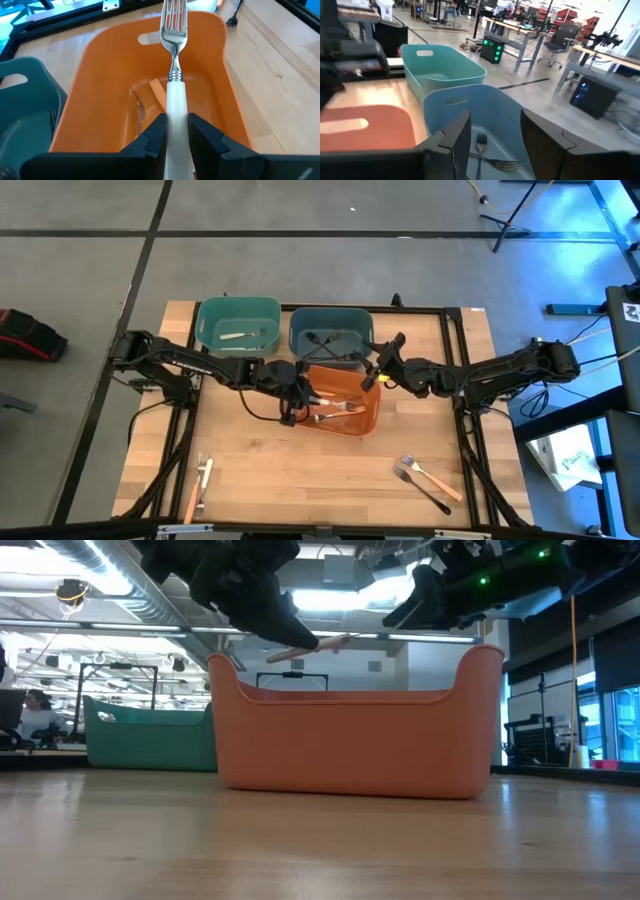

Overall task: Sort silverware by color (type)
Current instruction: Put the white fork into the green bin

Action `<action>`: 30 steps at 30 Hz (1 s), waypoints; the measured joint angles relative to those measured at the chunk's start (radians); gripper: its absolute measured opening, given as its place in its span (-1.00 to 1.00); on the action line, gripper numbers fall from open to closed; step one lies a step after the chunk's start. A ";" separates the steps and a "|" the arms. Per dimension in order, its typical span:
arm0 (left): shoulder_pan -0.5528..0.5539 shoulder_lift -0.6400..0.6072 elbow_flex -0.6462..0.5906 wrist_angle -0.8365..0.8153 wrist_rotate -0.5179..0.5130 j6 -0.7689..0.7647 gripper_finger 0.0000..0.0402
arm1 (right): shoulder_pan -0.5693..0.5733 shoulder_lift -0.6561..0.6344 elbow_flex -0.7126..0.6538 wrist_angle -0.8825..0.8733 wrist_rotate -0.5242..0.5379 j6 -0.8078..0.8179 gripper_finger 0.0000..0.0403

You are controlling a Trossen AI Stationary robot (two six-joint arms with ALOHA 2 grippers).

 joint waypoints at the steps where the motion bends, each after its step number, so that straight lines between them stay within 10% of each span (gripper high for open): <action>1: 0.004 0.004 0.000 0.004 0.000 0.004 -0.70 | -0.004 0.000 0.000 0.003 -0.009 0.009 -0.20; 30: 0.046 0.013 -0.002 -0.069 -0.013 -0.003 -0.70 | -0.003 0.000 0.000 0.028 -0.048 0.044 -0.20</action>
